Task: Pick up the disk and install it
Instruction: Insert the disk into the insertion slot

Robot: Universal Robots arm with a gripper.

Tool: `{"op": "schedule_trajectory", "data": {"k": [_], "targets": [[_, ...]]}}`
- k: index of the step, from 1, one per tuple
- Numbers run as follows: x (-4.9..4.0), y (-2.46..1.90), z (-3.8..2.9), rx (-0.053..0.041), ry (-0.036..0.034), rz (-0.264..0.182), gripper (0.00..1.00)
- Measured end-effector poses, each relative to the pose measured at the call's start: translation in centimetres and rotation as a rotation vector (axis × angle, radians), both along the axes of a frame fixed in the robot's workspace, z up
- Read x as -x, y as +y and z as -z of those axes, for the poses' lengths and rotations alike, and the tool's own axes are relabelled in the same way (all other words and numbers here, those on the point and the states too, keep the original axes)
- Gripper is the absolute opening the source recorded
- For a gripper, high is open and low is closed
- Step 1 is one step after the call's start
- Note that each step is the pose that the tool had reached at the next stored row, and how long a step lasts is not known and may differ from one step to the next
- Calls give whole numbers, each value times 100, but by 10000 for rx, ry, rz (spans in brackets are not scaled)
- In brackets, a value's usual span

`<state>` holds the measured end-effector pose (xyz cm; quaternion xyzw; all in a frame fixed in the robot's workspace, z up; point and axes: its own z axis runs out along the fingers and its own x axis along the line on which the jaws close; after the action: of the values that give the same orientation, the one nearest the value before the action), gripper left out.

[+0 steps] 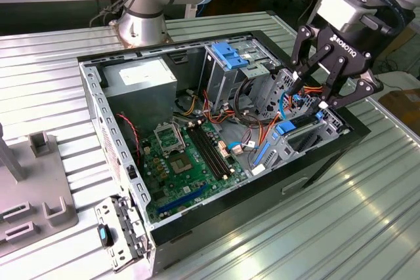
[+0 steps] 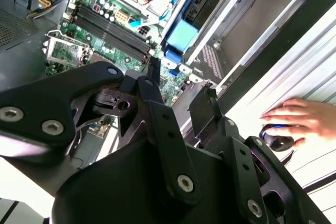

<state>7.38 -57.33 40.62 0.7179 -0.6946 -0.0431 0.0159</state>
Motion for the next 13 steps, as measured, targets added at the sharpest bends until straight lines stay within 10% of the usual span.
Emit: {"op": "schedule_trajectory", "data": {"k": [9, 13], "targets": [[-63, 83, 83, -8, -154, -260, 50], [-267, 85, 172, 5, -156, -362, 50]]}}
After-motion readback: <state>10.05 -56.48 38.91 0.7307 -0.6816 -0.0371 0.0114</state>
